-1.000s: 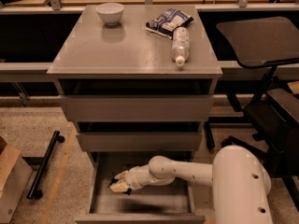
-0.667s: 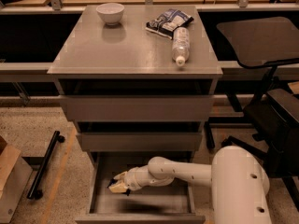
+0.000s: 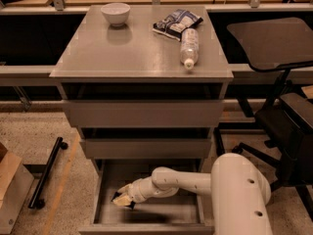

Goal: Place rxbar blueberry into bottom drawer

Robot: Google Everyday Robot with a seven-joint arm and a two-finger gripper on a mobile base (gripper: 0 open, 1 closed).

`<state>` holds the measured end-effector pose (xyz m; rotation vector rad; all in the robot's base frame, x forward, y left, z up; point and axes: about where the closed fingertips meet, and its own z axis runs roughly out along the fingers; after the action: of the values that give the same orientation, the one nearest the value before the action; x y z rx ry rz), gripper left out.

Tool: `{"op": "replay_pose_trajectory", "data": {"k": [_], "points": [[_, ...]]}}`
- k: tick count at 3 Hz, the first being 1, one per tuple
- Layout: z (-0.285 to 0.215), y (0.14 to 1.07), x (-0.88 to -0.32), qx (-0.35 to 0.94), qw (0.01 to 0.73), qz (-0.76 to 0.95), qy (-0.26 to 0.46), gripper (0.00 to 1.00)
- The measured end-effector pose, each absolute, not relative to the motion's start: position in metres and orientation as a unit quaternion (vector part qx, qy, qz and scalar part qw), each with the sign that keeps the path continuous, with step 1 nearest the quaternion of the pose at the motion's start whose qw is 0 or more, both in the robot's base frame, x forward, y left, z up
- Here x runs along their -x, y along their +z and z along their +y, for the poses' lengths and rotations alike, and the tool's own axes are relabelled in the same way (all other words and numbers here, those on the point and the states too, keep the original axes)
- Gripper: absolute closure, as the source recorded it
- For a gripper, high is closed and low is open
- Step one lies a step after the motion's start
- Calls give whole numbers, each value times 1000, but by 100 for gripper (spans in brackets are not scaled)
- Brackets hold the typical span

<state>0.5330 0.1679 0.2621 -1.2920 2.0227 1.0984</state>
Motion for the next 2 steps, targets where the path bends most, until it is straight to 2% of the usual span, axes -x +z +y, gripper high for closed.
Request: {"op": "replay_pose_trajectory", "data": {"k": [2], "points": [[169, 186, -537, 444, 247, 756, 413, 59]]}}
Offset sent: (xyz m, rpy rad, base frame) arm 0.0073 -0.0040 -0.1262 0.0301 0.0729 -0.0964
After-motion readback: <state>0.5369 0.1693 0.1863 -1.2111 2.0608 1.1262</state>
